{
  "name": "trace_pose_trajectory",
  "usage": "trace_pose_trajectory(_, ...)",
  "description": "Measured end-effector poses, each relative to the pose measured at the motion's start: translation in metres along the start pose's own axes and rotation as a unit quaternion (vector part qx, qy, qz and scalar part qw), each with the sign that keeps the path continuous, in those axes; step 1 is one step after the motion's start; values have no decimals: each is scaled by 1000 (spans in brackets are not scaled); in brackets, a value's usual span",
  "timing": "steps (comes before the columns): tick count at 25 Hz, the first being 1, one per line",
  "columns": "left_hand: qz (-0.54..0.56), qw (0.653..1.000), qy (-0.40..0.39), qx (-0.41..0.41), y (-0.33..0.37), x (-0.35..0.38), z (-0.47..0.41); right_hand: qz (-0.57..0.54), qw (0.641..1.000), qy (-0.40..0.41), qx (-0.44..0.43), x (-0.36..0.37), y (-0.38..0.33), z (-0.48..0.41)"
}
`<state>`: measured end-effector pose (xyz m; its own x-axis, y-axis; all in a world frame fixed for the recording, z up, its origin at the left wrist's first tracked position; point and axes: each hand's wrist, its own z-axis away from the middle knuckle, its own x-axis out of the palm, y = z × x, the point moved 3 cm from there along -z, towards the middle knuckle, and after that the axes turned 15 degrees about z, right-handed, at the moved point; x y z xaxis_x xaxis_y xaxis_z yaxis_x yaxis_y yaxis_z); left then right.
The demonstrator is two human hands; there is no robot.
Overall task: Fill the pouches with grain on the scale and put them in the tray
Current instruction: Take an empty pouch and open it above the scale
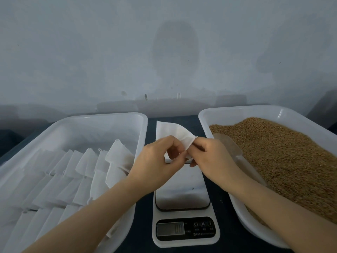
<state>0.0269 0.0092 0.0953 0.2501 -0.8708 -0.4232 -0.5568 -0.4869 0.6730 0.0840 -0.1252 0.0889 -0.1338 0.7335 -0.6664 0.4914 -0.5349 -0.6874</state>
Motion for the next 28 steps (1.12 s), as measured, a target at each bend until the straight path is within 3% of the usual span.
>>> trace_pose_trajectory(3,7,997,77,-18,-7,-7,-3,-41,999,-5,20,-10,0,1)
trace_pose_trajectory(5,75,976,157,-134,-19,-13,-5,-65,997,-13,41,-16,4,0)
trace_pose_trajectory(8,201,935,140,-258,-35,-16,-7,-80,994,-40,69,-17,11,-3)
trace_pose_trajectory(12,190,948,95,-238,-30,-16,-5,-79,990,-48,104,-14,17,-3)
trace_pose_trajectory(18,190,942,145,-235,-32,-19,-5,-149,977,-65,135,-16,19,-5)
trace_pose_trajectory(28,206,944,110,-232,-29,-15,-5,-135,975,-83,156,-13,23,-7)
